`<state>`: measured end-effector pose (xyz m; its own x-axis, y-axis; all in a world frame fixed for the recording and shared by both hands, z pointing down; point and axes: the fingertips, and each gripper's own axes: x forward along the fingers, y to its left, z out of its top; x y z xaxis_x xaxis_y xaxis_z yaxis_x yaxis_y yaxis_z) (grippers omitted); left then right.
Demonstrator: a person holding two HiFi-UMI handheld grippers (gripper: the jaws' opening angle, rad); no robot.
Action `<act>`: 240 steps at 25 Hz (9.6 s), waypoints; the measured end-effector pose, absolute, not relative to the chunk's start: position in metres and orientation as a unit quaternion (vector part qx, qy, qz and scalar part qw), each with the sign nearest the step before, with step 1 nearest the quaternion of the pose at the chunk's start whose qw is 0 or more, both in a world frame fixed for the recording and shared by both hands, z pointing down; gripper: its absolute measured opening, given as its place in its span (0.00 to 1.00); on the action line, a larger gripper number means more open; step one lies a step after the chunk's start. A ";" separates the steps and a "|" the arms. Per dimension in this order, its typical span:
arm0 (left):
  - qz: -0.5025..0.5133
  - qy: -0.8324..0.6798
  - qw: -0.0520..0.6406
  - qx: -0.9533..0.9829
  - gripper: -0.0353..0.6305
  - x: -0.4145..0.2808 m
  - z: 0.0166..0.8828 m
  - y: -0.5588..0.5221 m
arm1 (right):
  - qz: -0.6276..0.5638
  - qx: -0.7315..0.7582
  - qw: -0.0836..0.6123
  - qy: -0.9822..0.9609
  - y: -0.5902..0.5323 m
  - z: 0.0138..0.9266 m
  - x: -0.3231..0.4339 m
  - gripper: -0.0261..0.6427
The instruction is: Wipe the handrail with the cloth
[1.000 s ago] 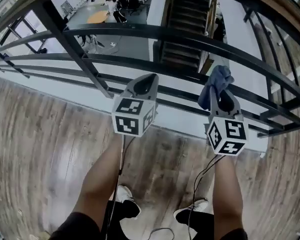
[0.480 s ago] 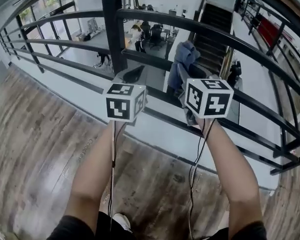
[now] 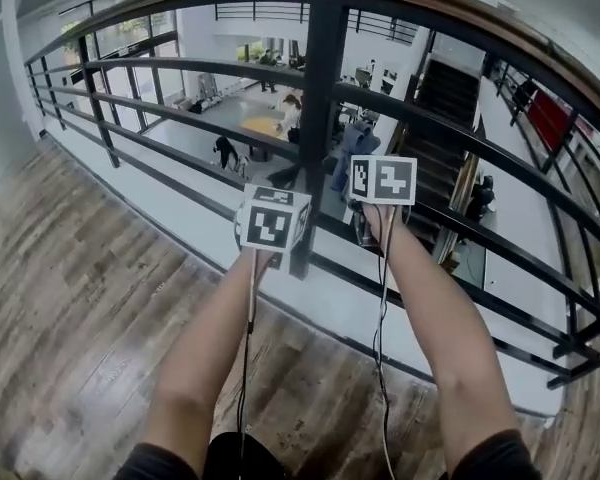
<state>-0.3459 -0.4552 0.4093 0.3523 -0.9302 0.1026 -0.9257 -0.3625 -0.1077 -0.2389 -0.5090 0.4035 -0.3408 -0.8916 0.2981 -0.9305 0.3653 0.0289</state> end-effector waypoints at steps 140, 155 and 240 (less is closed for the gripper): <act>-0.046 0.196 -0.044 -0.979 0.06 0.478 0.450 -0.140 | -0.038 0.873 0.238 -0.424 -0.047 0.408 0.784 0.14; 0.032 0.365 -0.041 -0.929 0.06 0.179 0.465 -0.238 | -0.069 0.724 0.044 -0.685 -0.199 0.439 0.375 0.14; -0.082 0.403 -0.049 -0.910 0.06 -0.019 0.642 -0.362 | 0.081 0.665 0.302 -0.678 -0.353 0.651 0.169 0.14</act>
<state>-0.0186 -0.3623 0.6418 0.6614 -0.7260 0.1882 -0.7420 -0.6700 0.0231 0.1686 -0.3533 0.6511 0.0670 -0.8531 0.5174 -0.9509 0.1024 0.2920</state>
